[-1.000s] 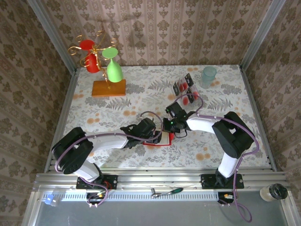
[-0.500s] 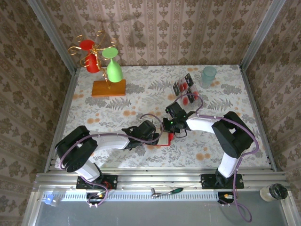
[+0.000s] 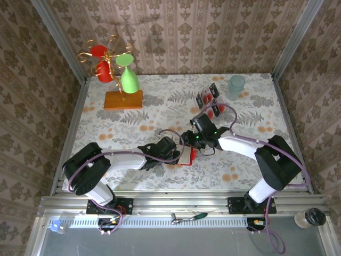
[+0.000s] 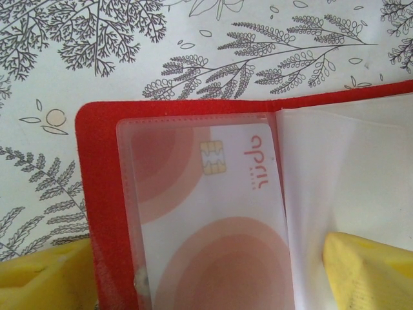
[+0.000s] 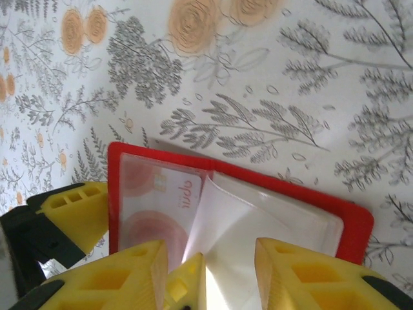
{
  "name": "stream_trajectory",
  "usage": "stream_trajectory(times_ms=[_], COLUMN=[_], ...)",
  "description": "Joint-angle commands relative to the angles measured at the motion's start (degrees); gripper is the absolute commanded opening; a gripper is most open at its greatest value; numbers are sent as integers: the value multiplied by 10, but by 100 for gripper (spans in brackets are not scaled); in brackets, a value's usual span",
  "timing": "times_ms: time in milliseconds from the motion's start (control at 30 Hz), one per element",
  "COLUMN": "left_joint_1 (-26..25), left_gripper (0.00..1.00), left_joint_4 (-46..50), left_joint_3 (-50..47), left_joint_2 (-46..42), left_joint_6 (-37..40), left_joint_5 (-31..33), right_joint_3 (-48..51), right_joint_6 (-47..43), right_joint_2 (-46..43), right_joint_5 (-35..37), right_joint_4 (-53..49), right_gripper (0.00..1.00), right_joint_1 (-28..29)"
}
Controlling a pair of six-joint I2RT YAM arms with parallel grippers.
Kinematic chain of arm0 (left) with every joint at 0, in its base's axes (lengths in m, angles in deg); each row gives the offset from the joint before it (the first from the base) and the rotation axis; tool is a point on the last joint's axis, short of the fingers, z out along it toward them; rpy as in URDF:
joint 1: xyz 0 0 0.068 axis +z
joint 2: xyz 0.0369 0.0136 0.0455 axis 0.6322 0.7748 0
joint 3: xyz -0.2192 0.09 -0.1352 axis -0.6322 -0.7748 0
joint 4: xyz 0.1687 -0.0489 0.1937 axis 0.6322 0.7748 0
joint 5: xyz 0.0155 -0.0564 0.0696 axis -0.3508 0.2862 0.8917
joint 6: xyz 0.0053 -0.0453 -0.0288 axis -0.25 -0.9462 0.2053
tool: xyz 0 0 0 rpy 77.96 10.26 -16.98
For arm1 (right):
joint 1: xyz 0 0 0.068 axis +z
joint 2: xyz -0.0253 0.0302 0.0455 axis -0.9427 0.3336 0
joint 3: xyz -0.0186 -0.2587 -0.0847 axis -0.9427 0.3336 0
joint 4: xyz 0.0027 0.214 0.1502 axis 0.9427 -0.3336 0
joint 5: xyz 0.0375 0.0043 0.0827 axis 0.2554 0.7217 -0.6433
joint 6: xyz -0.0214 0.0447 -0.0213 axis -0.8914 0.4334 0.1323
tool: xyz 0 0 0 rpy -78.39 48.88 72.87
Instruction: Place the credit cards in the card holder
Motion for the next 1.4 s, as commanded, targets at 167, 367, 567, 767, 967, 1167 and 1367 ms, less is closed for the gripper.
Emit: stream_trajectory(times_ms=[167, 367, 567, 767, 967, 1167, 1367], left_joint_1=[-7, -9, -8, -9, -8, -8, -8], left_gripper=[88, 88, 88, 88, 88, 89, 91], left_joint_4=[-10, -12, -12, -13, -7, -1, 7], left_joint_3=[-15, -17, -17, -19, -18, -17, -16], left_joint_2=[13, 13, 11, 4, -12, -35, -59], left_joint_6=[-3, -4, -2, -3, -1, 0, 1], left_joint_5=[-20, -20, -20, -18, -17, -12, -8], right_joint_3=[49, 47, 44, 42, 32, 12, 1], right_joint_6=[52, 62, 69, 80, 78, 60, 54], right_joint_2=[9, 40, 64, 76, 71, 63, 51], right_joint_5=[10, 3, -4, -23, -27, -26, -25], right_joint_4=[26, 51, 64, 88, 81, 51, 37], right_gripper=[42, 41, 40, 40, 39, 39, 38], right_joint_1=[21, 28, 28, 26, 25, 25, 25])
